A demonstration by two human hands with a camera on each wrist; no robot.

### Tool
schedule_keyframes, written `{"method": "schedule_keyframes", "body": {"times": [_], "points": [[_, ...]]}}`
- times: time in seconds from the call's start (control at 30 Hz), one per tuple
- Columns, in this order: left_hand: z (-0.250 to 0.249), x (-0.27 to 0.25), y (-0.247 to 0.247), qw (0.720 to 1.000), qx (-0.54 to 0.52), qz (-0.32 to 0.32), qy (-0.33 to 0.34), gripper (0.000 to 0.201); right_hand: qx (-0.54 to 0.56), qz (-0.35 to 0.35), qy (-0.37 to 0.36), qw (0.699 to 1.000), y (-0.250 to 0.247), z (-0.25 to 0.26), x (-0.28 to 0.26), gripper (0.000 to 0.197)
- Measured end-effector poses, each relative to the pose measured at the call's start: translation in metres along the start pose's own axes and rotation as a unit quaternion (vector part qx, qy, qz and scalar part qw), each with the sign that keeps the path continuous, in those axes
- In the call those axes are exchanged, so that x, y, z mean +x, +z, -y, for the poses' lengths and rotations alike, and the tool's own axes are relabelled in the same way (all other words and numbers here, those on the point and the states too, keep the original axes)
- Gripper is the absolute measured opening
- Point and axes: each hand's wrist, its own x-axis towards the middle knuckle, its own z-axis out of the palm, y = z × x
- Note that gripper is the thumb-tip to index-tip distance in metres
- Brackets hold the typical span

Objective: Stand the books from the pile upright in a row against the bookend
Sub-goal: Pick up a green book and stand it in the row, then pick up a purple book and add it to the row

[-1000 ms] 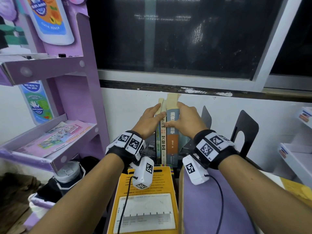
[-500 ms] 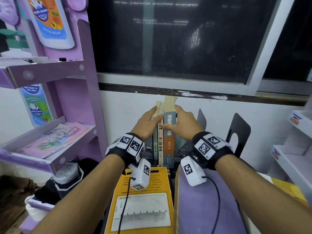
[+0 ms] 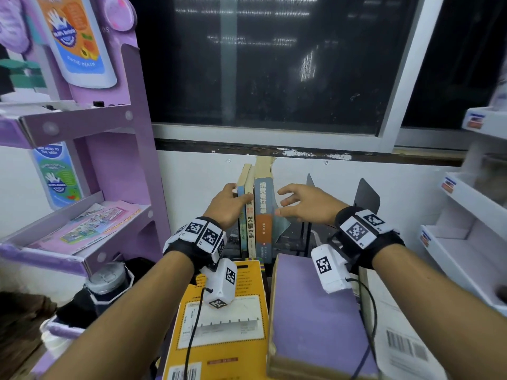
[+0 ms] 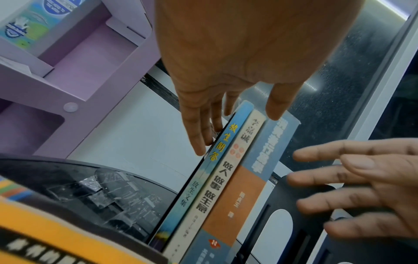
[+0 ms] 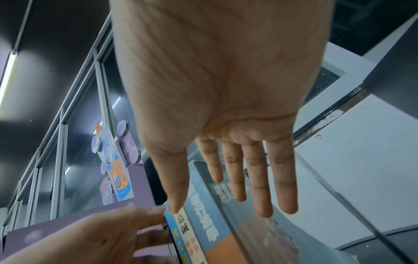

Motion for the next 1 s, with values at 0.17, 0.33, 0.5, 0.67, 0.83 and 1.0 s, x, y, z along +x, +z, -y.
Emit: {"method": "schedule_keyframes", "body": {"times": [0.17, 0.33, 0.5, 0.67, 0.83, 1.0], "points": [[0.006, -0.014, 0.005, 0.995, 0.043, 0.029, -0.088, 0.060, -0.091, 0.080, 0.041, 0.992, -0.010, -0.012, -0.032, 0.061], [0.001, -0.039, 0.017, 0.985, 0.103, 0.089, -0.107, 0.039, -0.166, 0.147, 0.095, 0.971, -0.013, -0.023, -0.057, 0.070], [-0.009, -0.057, 0.037, 0.977, 0.106, 0.155, -0.103, 0.040, -0.194, 0.170, 0.133, 0.957, -0.012, -0.028, -0.074, 0.077], [-0.019, -0.069, 0.056, 0.956, 0.146, 0.224, -0.125, 0.053, -0.204, 0.187, 0.146, 0.950, -0.006, -0.029, -0.083, 0.079], [-0.015, -0.072, 0.064, 0.935, 0.200, 0.264, -0.129, 0.062, -0.219, 0.200, 0.154, 0.943, -0.002, -0.034, -0.086, 0.082], [-0.019, -0.077, 0.069, 0.907, 0.283, 0.293, -0.104, 0.070, -0.205, 0.212, 0.154, 0.943, 0.002, -0.036, -0.088, 0.072]]}}
